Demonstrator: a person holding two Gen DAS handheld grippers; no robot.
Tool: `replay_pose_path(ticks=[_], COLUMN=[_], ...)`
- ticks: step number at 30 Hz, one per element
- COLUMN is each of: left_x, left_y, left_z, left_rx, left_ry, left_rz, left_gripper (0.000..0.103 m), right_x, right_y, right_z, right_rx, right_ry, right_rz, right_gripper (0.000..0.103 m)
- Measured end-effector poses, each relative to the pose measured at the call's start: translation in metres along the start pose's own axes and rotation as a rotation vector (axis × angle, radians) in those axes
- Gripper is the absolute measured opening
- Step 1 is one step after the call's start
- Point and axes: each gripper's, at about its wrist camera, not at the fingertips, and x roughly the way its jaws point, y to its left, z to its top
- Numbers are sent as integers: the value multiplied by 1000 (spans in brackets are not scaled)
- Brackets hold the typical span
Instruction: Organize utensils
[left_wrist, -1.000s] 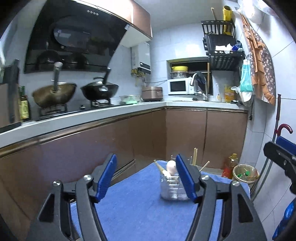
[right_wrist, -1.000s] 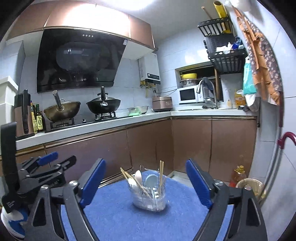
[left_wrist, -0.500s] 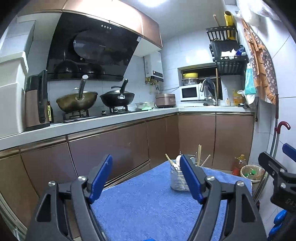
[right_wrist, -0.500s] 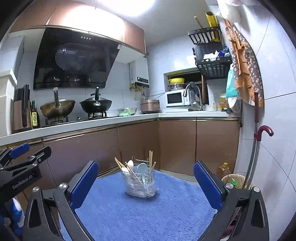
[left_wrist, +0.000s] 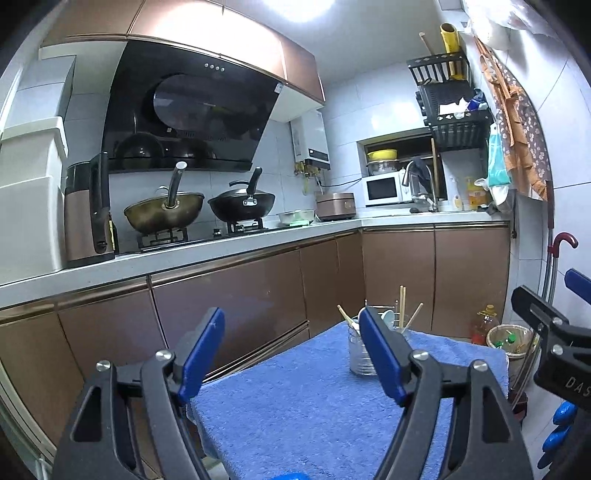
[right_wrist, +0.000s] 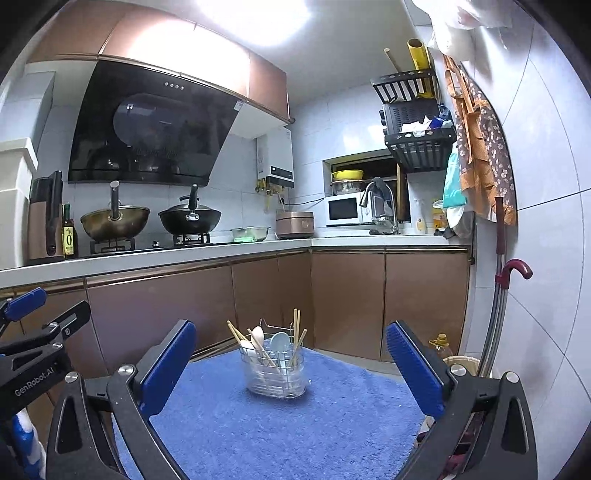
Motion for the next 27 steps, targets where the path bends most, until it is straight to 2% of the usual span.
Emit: replay_pose_path(ticks=[11, 27], left_x=[-2, -5], left_y=[-3, -5], left_z=[-7, -9], left_rx=[4, 5], left_ry=[16, 16], left_rz=[-10, -26], left_gripper=[74, 74], right_x=[4, 4], right_y=[1, -1], right_z=[-8, -12], right_rx=[-11, -18], right_ry=[35, 37], right_rz=[-17, -18], right_gripper=[103, 103])
